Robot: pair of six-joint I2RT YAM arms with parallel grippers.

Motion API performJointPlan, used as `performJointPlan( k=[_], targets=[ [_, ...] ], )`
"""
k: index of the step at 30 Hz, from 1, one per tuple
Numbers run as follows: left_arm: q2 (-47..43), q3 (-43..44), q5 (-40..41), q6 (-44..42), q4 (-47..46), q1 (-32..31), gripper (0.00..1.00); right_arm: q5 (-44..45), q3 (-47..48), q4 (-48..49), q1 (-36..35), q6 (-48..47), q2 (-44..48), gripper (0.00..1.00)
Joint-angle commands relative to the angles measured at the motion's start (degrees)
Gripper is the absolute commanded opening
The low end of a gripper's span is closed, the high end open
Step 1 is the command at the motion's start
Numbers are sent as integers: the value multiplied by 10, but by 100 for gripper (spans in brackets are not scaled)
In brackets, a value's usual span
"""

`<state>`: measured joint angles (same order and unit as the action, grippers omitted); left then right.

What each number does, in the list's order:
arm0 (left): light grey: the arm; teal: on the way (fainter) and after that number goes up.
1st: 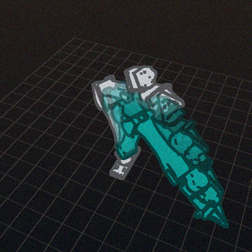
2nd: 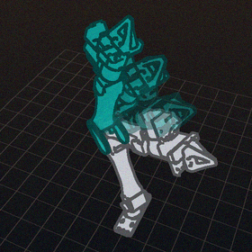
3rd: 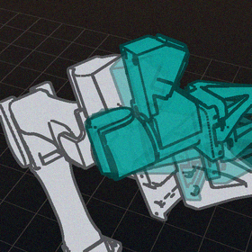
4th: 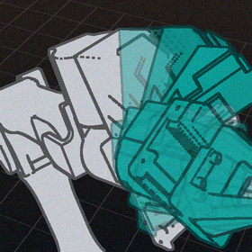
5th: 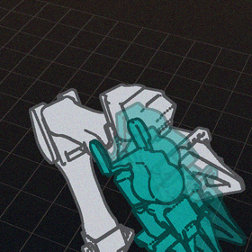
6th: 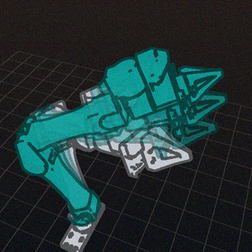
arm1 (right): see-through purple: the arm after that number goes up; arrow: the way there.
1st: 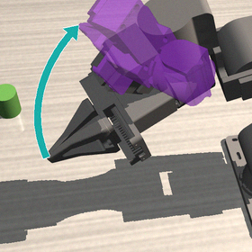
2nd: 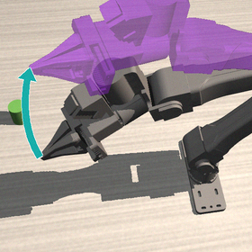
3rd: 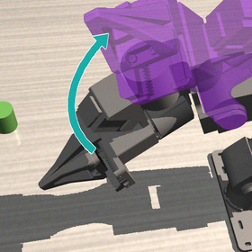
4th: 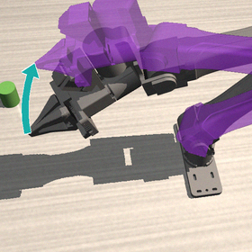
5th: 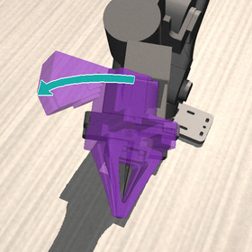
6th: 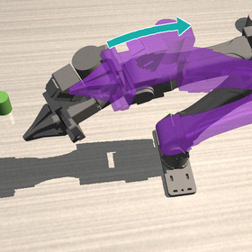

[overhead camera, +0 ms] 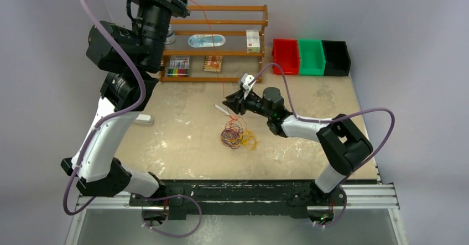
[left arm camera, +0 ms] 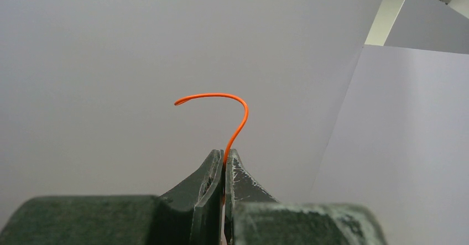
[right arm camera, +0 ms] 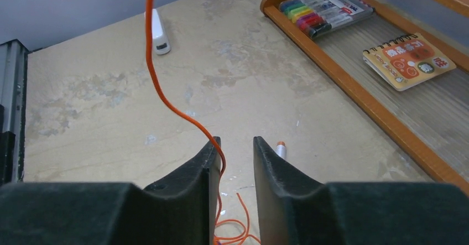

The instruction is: Untangle the cables

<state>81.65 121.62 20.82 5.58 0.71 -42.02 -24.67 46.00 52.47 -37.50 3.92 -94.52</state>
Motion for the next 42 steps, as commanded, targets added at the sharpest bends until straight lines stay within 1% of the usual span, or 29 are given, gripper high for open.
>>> performJointPlan(
  k=[1, 5, 9, 14, 21, 24, 28, 34, 39, 42],
  targets=[
    [-28, -20, 24, 9, -22, 2, 0, 34, 17, 18, -3, 4, 44, 26],
    [-49, -86, 70, 15, -40, 2, 0, 69, 21, -32, -2, 5, 94, 12],
    [-62, -156, 121, 38, -51, 2, 0, 96, 37, -82, -1, 28, 139, 0],
    [-67, -236, 172, 79, -47, 4, 0, 99, 47, -125, 2, 71, 181, 0],
    [-73, -348, 187, 170, -6, 23, 0, 93, 69, -180, 8, 97, 227, 0],
    [-77, -398, 179, 200, 5, 33, 0, 87, 85, -201, 11, 106, 239, 0],
    [-76, -471, 145, 240, 13, 49, 0, 59, 110, -225, 17, 127, 243, 0],
    [-67, -539, 116, 278, 4, 60, 0, 4, 120, -228, 31, 170, 243, 0],
    [-61, -569, 73, 298, -12, 63, 0, 38, 116, -259, 40, 164, 246, 0],
    [-47, -575, 6, 292, -24, 63, 0, 51, 107, -273, 57, 168, 253, 0]
  ],
)
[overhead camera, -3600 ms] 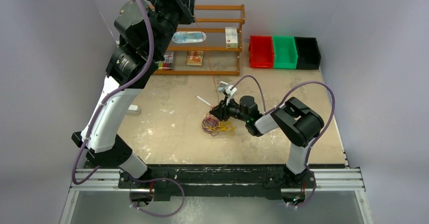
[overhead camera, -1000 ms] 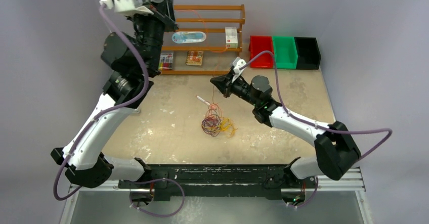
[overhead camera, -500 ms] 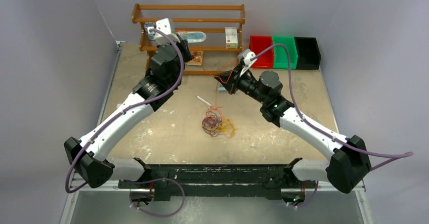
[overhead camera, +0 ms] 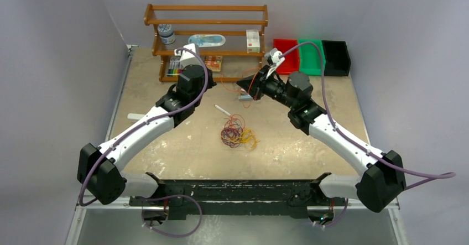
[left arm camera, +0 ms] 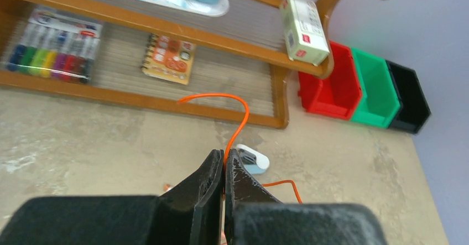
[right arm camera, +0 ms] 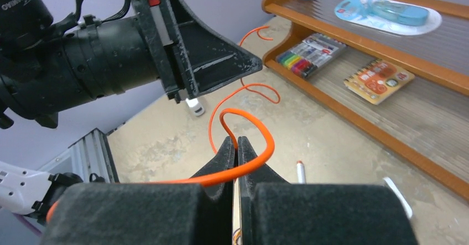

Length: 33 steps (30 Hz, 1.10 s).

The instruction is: Untangle the cables

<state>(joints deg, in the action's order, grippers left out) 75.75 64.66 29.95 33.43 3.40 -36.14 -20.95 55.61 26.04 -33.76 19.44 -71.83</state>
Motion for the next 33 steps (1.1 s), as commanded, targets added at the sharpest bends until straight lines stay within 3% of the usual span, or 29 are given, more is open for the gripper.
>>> performJointPlan(
  k=[1, 6, 9, 15, 20, 24, 33],
  targets=[
    [17, -4, -115, 7, -56, 4, 0, 10, 8, -12, 26, 7, 28, 0],
    [23, -10, -254, -16, -94, 4, 0, -42, -17, -7, 40, -68, 49, 0],
    [13, -23, -280, -22, -117, 4, 0, -79, -21, -14, 41, -114, 57, 2],
    [34, -27, -341, -20, -153, 4, 0, 27, -31, -70, 46, -115, 67, 0],
    [72, -20, -412, -13, -194, 4, 0, -11, -79, -54, 52, -111, 105, 4],
    [90, -18, -441, -12, -220, 3, 0, 20, -95, -86, 55, -119, 120, 4],
    [84, -24, -467, -10, -227, 1, 0, 19, -143, -52, 56, -171, 151, 28]
  ],
)
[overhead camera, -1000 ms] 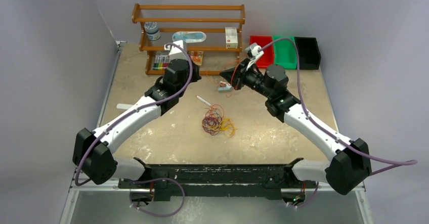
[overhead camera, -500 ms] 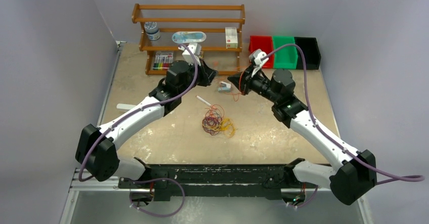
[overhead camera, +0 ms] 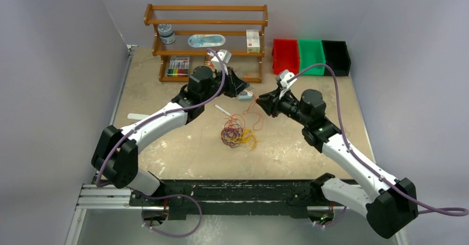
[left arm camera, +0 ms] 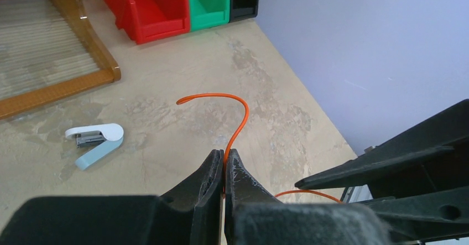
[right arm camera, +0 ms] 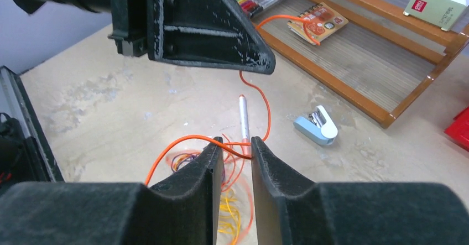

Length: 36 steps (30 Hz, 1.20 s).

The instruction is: Untangle the cables

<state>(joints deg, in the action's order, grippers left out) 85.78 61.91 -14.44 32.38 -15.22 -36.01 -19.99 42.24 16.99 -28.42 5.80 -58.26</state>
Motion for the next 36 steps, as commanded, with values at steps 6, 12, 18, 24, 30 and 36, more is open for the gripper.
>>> performJointPlan(
  k=[6, 12, 18, 24, 30, 36],
  targets=[
    [-22, 3, -30, 5, -40, 0, 0, 9, -20, 65, 2, -61, 15, 38],
    [-26, 1, -37, 8, -42, 0, 0, 18, -24, 83, 2, -62, 6, 45],
    [-31, 1, -43, 9, -43, 0, 0, 28, -20, 95, 2, -52, -19, 52],
    [-33, 1, -43, 9, -39, 0, 0, 24, -10, 100, 2, -51, -56, 54],
    [-23, 5, -17, 3, -20, 0, 0, 90, -15, 86, 3, -14, -53, 57],
    [2, 15, 28, 9, -2, 0, 0, 131, -29, 69, 4, 53, -54, 61]
  ],
)
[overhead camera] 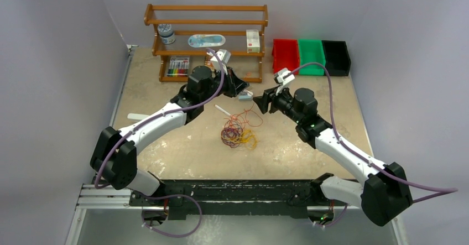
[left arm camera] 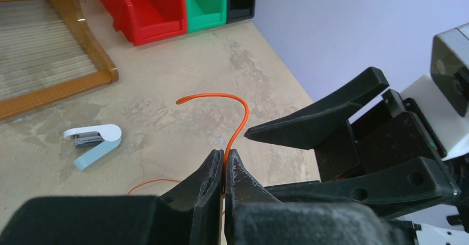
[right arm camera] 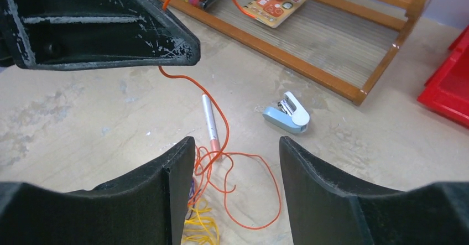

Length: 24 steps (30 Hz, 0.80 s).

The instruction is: Untangle the cables

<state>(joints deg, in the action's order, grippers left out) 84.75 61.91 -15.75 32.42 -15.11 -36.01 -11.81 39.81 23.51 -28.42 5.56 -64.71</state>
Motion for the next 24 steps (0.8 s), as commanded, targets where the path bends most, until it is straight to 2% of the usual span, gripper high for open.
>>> performJointPlan(
  k=[1, 4, 7, 18, 21, 24],
  targets=[
    [22, 18, 54, 11, 4, 0, 0, 66, -6, -4, 3, 69, 12, 61],
    [61, 37, 66, 28, 10, 0, 0, 110, -14, -16, 4, 107, 26, 61],
    [106, 74, 43, 49, -2, -3, 0, 146, -18, -38, 7, 136, 50, 61],
    [217, 304, 40, 26, 66, -66, 0, 278, -56, -88, 8, 170, 187, 61],
    [249, 373, 38, 18, 90, -78, 0, 292, -68, -87, 8, 172, 220, 61],
    [266, 405, 35, 18, 99, -80, 0, 282, -80, -71, 8, 164, 242, 61]
  ],
)
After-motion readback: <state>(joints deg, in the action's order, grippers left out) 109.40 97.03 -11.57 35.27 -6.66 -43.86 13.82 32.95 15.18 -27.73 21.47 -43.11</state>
